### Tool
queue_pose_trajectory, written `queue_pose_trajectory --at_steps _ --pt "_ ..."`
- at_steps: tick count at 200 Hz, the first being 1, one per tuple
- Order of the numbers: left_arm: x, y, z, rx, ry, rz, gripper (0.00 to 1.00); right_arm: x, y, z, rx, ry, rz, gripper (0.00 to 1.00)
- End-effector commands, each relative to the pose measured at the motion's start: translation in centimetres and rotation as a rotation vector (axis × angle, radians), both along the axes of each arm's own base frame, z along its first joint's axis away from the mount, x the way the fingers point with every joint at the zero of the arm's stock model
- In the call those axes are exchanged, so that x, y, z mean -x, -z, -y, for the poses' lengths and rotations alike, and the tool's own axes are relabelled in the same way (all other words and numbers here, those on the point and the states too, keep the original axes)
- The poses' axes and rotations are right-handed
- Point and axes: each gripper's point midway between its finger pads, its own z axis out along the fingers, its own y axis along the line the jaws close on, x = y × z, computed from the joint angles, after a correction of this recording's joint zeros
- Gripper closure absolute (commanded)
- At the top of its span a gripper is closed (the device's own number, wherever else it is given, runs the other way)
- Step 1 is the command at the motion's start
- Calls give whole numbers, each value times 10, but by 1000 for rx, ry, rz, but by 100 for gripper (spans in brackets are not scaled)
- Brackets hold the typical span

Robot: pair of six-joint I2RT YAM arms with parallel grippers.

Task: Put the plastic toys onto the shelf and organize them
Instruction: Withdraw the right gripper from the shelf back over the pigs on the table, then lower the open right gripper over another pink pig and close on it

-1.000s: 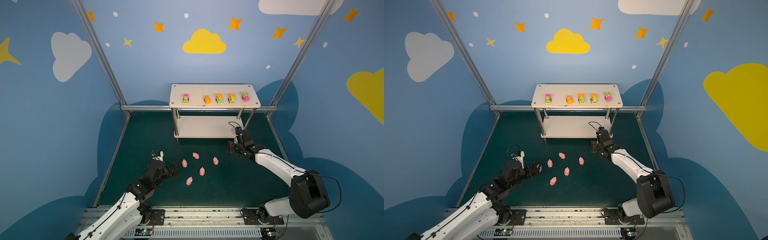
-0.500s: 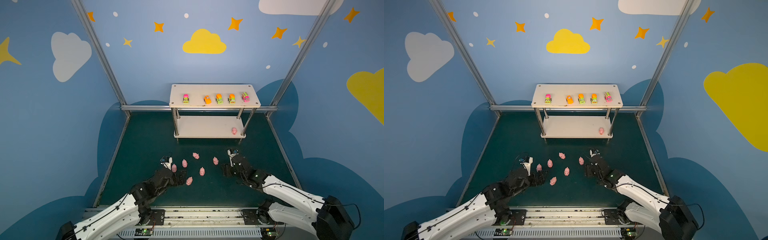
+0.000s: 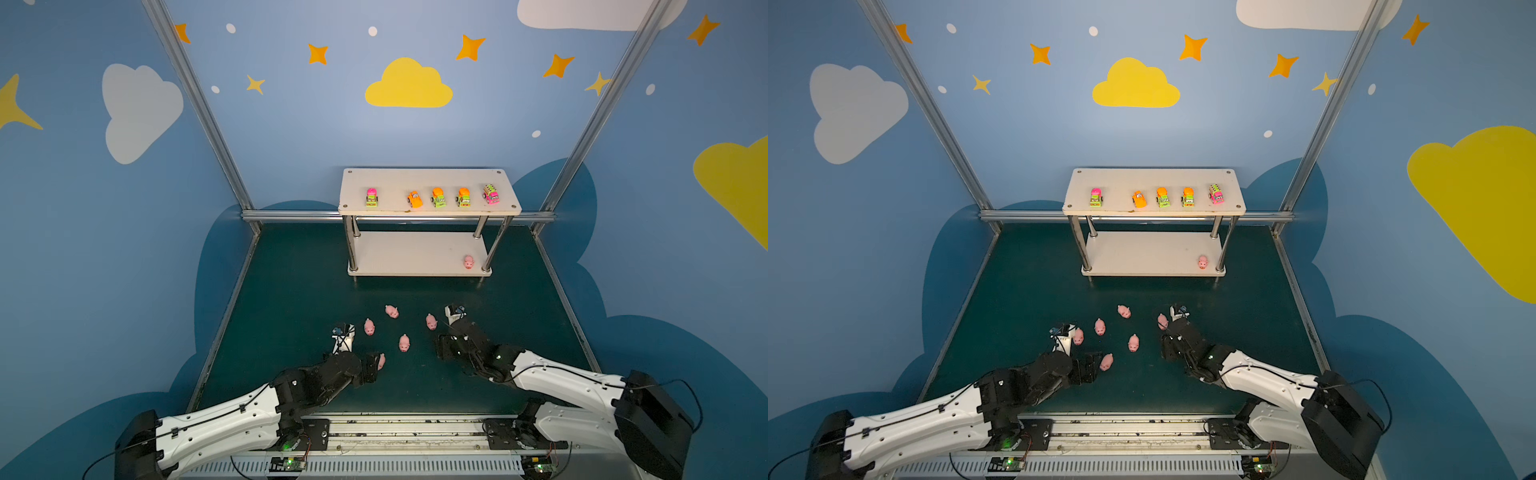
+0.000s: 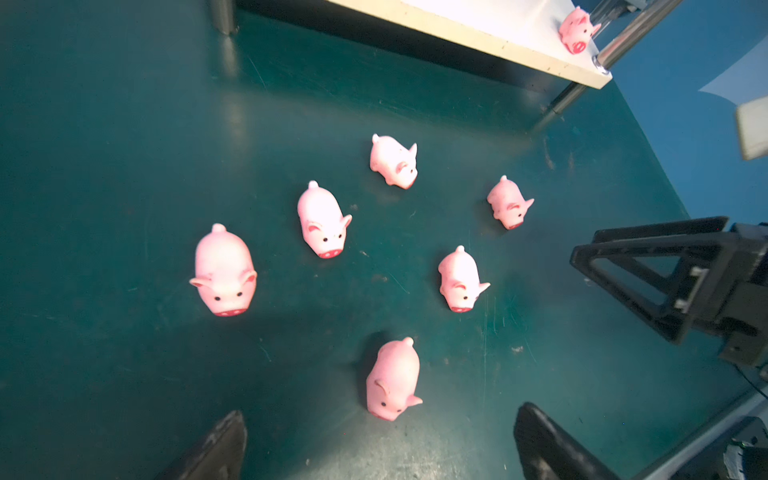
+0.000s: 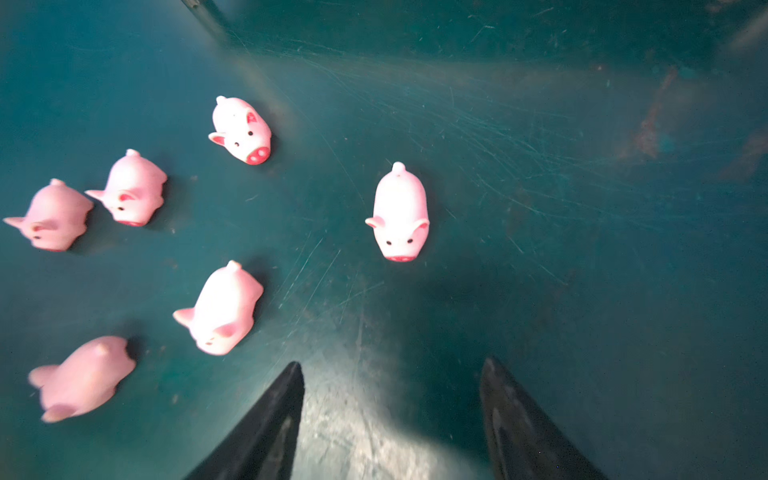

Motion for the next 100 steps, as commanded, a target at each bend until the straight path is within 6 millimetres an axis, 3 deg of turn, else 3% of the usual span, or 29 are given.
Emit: queue_pose_trajectory --at_steps 1,100 --pt "-4 -4 -8 -27 -31 25 0 -11 0 -5 -4 22 50 33" --pt "-9 -4 -15 -87 -47 67 0 -40 23 -23 45 38 27 33"
